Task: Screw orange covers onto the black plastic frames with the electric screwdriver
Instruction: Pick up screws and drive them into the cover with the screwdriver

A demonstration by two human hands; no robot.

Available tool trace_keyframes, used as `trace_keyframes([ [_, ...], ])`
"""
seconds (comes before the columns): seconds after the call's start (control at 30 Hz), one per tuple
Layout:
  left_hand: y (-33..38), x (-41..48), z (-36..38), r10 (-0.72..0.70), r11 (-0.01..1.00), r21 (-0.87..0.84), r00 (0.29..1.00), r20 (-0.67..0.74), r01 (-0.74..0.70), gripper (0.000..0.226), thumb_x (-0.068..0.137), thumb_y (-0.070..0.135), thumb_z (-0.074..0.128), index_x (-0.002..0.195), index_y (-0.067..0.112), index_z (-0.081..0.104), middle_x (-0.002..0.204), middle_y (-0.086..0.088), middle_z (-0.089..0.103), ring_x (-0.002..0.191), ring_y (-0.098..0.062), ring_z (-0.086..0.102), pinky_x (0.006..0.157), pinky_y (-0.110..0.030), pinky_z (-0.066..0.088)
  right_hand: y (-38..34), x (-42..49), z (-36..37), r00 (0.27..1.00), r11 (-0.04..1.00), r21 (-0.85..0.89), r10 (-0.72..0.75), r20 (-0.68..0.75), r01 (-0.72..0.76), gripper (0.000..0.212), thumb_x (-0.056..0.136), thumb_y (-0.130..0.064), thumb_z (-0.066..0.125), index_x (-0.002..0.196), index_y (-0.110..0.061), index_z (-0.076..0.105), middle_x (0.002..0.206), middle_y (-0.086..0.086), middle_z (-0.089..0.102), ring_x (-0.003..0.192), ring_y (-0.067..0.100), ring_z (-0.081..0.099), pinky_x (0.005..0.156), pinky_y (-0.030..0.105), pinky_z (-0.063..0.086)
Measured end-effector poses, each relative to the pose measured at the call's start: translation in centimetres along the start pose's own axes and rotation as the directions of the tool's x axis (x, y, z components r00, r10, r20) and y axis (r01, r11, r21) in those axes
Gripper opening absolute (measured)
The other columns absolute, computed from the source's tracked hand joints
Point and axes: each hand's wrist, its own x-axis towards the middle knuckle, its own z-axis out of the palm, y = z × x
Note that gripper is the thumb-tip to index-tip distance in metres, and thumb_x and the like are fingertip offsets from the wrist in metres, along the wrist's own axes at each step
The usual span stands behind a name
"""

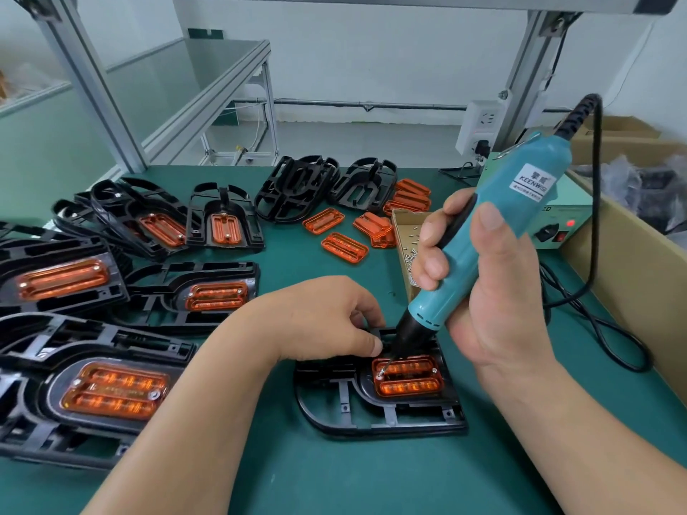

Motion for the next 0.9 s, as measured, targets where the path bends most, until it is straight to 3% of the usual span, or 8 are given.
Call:
trace_keyframes([
  [0.13, 0.2, 0.0, 0.0, -0.006, 1.000, 0.010, 1.000, 0.004, 0.006, 0.024, 0.091, 0.041, 0.078, 0.113, 0.035, 0.073, 0.090, 0.013, 0.070, 0.082, -0.003, 0.065, 0.077, -0.026, 0.049, -0.2, -0.3, 0.6, 0.996, 0.999, -0.031, -0.025, 0.083, 0.028, 0.042, 0.092, -0.045, 0.076, 0.110, -0.012, 0.056, 0.090, 0.009, 0.064, 0.060, 0.014, 0.056, 0.057, 0.028, 0.047],
  [0.37, 0.3, 0.1, 0.1, 0.036, 0.999, 0.014, 0.999, -0.008, -0.036, 0.010, 0.089, 0.038, 0.078, 0.089, 0.038, 0.067, 0.087, 0.011, 0.070, 0.081, -0.008, 0.066, 0.076, -0.031, 0.052, -0.3, -0.5, 2.8, 0.961, 0.982, -0.172, -0.034, 0.275, 0.083, 0.041, 0.097, -0.047, 0.070, 0.114, -0.011, 0.058, 0.092, 0.015, 0.065, 0.059, 0.021, 0.057, 0.058, 0.033, 0.048],
  [0.47, 0.5, -0.3, 0.1, 0.091, 0.996, 0.004, 0.996, -0.004, -0.091, 0.028, 0.091, 0.032, 0.070, 0.075, 0.054, 0.061, 0.075, 0.026, 0.065, 0.066, 0.006, 0.057, 0.058, -0.011, 0.042, 0.3, -0.7, 3.8, 0.951, 0.976, -0.205, -0.007, 0.311, 0.074, 0.046, 0.095, -0.048, 0.071, 0.117, -0.010, 0.057, 0.087, 0.027, 0.060, 0.058, 0.025, 0.054, 0.062, 0.031, 0.047],
  [0.53, 0.7, -0.6, 0.1, 0.102, 0.995, 0.015, 0.995, 0.012, -0.103, 0.036, 0.090, 0.037, 0.063, 0.071, 0.066, 0.054, 0.076, 0.040, 0.058, 0.068, 0.013, 0.054, 0.059, -0.011, 0.041, 0.5, -0.8, 4.0, 0.951, 0.975, -0.214, 0.006, 0.309, 0.063, 0.046, 0.095, -0.047, 0.072, 0.117, -0.010, 0.058, 0.086, 0.028, 0.058, 0.058, 0.026, 0.052, 0.063, 0.029, 0.047],
  [0.6, 0.6, -0.5, 0.2, 0.097, 0.995, 0.012, 0.995, 0.005, -0.097, 0.027, 0.089, 0.039, 0.064, 0.074, 0.061, 0.056, 0.079, 0.034, 0.061, 0.070, 0.009, 0.056, 0.064, -0.022, 0.045, 0.5, -0.7, 4.1, 0.958, 0.972, -0.228, 0.019, 0.285, 0.049, 0.044, 0.094, -0.048, 0.073, 0.116, -0.012, 0.059, 0.082, 0.029, 0.055, 0.057, 0.027, 0.050, 0.061, 0.030, 0.046],
  [0.7, 0.4, 0.0, 0.3, 0.068, 0.998, -0.009, 0.998, -0.016, -0.068, 0.012, 0.086, 0.035, 0.073, 0.078, 0.035, 0.064, 0.080, 0.007, 0.069, 0.075, -0.014, 0.065, 0.075, -0.044, 0.058, 0.5, -0.2, 3.9, 0.971, 0.973, -0.229, 0.031, 0.239, 0.025, 0.040, 0.093, -0.048, 0.075, 0.112, -0.015, 0.061, 0.076, 0.030, 0.047, 0.054, 0.027, 0.046, 0.057, 0.033, 0.045],
  [0.83, 0.2, 0.1, 0.3, 0.086, 0.996, -0.022, 0.996, -0.004, -0.087, 0.015, 0.084, 0.036, 0.072, 0.073, 0.037, 0.062, 0.076, 0.009, 0.066, 0.069, -0.010, 0.060, 0.073, -0.038, 0.057, 0.6, 0.0, 3.7, 0.969, 0.975, -0.222, 0.058, 0.242, -0.003, 0.036, 0.094, -0.044, 0.076, 0.111, -0.016, 0.060, 0.071, 0.028, 0.044, 0.051, 0.026, 0.047, 0.054, 0.034, 0.044],
  [0.9, 0.5, -0.2, 0.3, 0.102, 0.995, -0.010, 0.995, 0.009, -0.102, 0.021, 0.083, 0.037, 0.064, 0.065, 0.048, 0.059, 0.068, 0.022, 0.062, 0.061, 0.001, 0.052, 0.063, -0.020, 0.047, 0.8, 0.0, 3.8, 0.955, 0.976, -0.218, 0.076, 0.286, -0.012, 0.034, 0.096, -0.039, 0.075, 0.113, -0.015, 0.059, 0.070, 0.030, 0.042, 0.051, 0.026, 0.047, 0.054, 0.035, 0.044],
])
